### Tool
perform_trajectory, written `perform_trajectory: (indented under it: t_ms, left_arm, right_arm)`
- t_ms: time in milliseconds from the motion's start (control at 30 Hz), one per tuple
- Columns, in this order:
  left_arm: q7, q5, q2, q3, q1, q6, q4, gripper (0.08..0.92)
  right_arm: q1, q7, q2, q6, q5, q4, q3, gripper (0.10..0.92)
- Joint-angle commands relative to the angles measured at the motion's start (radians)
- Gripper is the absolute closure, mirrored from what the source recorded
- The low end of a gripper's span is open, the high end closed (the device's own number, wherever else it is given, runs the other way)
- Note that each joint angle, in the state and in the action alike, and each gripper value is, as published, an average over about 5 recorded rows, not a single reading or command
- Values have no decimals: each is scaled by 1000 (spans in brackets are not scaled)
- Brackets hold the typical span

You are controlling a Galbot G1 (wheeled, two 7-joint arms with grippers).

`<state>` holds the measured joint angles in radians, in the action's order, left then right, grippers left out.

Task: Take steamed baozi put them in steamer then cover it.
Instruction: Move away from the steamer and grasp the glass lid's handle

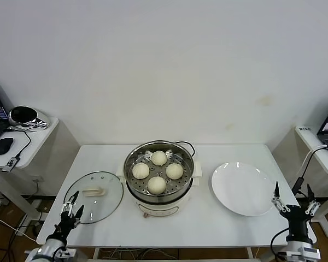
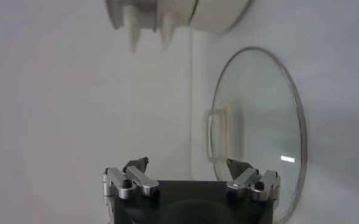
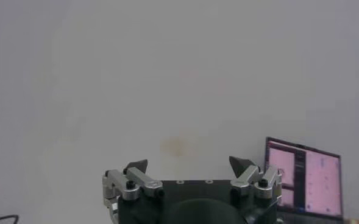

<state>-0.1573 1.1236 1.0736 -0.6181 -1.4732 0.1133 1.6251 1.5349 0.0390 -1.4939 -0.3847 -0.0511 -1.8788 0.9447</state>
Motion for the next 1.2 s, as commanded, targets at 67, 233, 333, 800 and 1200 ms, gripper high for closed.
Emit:
perform_trajectory:
  t_ms: [67, 233, 333, 800, 1200]
  left_arm:
    - [9, 48, -21, 95, 210, 4, -169, 177]
    - [12, 27, -14, 114, 230, 4, -188, 177]
    - [9, 24, -9, 122, 239, 4, -194, 177]
    - [7, 3, 3, 157, 336, 1, -284, 177]
    - [13, -21, 8, 167, 381, 0, -347, 213]
  right_arm:
    - [40, -16, -34, -32, 24, 12, 25, 203]
    - [44, -14, -39, -39, 34, 14, 26, 203]
    - [44, -14, -41, -38, 33, 12, 26, 203]
    - [51, -9, -56, -59, 75, 33, 0, 203]
    - [56, -7, -57, -68, 84, 55, -8, 203]
